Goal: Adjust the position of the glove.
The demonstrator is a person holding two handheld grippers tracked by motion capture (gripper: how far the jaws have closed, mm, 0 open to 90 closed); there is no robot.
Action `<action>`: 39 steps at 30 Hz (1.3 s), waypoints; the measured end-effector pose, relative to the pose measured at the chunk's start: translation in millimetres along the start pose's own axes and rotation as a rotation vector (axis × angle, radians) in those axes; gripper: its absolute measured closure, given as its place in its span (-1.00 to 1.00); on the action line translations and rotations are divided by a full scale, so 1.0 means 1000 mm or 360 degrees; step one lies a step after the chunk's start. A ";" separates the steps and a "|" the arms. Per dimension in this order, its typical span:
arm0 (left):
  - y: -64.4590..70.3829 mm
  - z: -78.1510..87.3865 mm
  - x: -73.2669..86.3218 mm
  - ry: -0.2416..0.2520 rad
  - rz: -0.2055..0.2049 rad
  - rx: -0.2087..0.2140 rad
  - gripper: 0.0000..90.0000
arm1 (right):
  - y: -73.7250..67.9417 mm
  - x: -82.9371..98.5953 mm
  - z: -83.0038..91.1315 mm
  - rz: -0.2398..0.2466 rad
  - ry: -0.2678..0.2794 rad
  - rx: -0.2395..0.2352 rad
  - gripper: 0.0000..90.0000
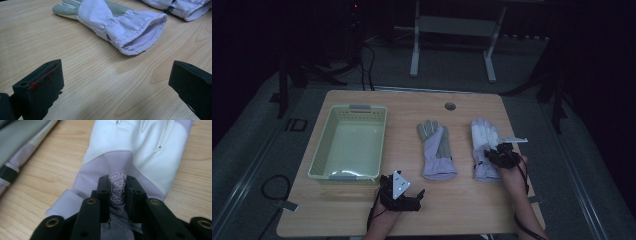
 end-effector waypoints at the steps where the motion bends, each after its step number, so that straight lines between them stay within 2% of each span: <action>1: 0.000 0.000 0.000 0.0000 -0.0001 0.0000 -1.00 | -0.001 -0.001 0.002 -0.0017 -0.0015 -0.0006 0.72; 5: 0.000 0.000 0.000 0.0000 -0.0002 0.0001 -1.00 | -0.004 -0.004 0.010 -0.0061 -0.0002 -0.0022 0.74; 8: 0.000 0.000 0.000 0.0000 -0.0002 -0.0003 -1.00 | -0.007 -0.009 0.018 -0.0066 0.0008 -0.0018 0.75; 13: 0.000 0.000 0.000 0.0000 -0.0003 -0.0003 -1.00 | -0.012 -0.025 0.036 -0.0083 0.0054 -0.0042 0.76; 18: 0.000 0.000 0.000 -0.0001 -0.0006 -0.0004 -1.00 | -0.017 -0.037 0.052 -0.0068 0.0085 -0.0055 0.77; 19: 0.000 0.000 0.000 -0.0001 -0.0007 -0.0004 -1.00 | -0.020 -0.045 0.061 -0.0063 0.0105 -0.0064 0.77; 22: 0.000 0.000 0.000 -0.0001 -0.0005 -0.0005 -1.00 | -0.026 -0.054 0.072 -0.0057 0.0135 -0.0062 0.77; 25: 0.000 0.000 0.000 -0.0001 -0.0009 -0.0006 -1.00 | -0.030 -0.059 0.077 -0.0053 0.0145 -0.0064 0.77; 32: 0.000 0.000 0.000 0.0000 -0.0013 -0.0007 -1.00 | -0.057 -0.077 0.094 -0.0010 0.0177 -0.0065 0.77; 39: 0.000 0.001 0.000 0.0005 -0.0008 -0.0004 -1.00 | -0.089 -0.085 0.099 0.0032 0.0184 -0.0125 0.77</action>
Point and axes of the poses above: each handheld gripper's, and its own axes: z roughly backward along the jaws, x roughly out of its underside, y roughly to its right, the point moved 6 cm from there along -z, roughly forward along the jaws, and after that the axes turned 15 degrees about -z, right-handed, at the moved point
